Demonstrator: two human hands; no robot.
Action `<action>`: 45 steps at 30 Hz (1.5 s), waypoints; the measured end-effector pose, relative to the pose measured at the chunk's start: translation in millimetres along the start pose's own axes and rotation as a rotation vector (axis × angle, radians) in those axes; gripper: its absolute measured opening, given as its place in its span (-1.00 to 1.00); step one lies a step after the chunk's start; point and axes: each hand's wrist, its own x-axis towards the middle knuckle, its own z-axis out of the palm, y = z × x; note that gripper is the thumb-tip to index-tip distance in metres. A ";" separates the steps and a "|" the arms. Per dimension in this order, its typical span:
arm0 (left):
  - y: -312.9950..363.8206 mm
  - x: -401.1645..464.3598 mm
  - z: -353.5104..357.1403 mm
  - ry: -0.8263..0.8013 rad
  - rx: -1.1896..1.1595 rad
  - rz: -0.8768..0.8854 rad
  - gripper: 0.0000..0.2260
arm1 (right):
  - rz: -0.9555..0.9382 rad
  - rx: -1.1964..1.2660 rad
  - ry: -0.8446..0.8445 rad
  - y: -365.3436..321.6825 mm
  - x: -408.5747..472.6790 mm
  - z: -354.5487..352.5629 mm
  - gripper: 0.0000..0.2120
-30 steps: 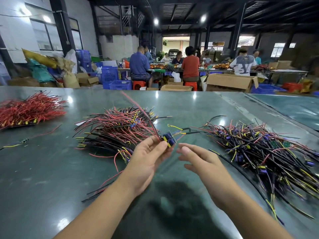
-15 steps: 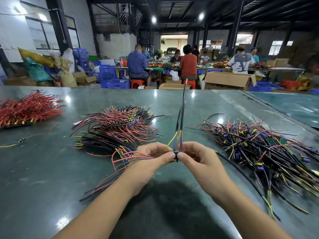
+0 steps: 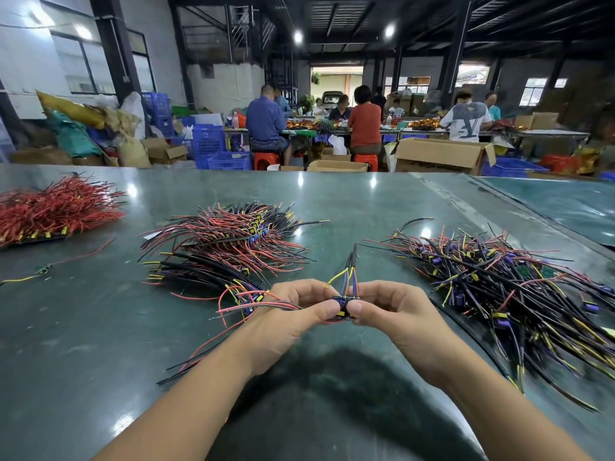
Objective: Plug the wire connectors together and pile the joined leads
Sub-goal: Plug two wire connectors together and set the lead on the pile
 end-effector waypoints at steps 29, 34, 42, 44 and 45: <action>30.2 6.7 -20.2 0.461 -0.364 -0.219 -0.85 | -0.313 0.487 0.397 -16.4 4.4 6.1 -0.85; 15.7 -0.7 19.6 0.117 -0.290 -0.055 -0.76 | -0.270 0.376 0.324 -4.1 2.4 27.8 -0.87; 12.1 1.6 17.8 0.307 -0.268 0.058 -0.76 | -0.197 0.364 0.264 -0.8 -0.3 33.7 -0.64; 12.2 1.5 17.1 0.300 -0.246 0.049 -0.73 | -0.217 0.336 0.205 -2.7 -1.2 35.1 -0.75; 12.2 1.7 17.0 0.312 -0.248 0.044 -0.72 | -0.230 0.316 0.186 -2.7 -2.0 36.0 -0.80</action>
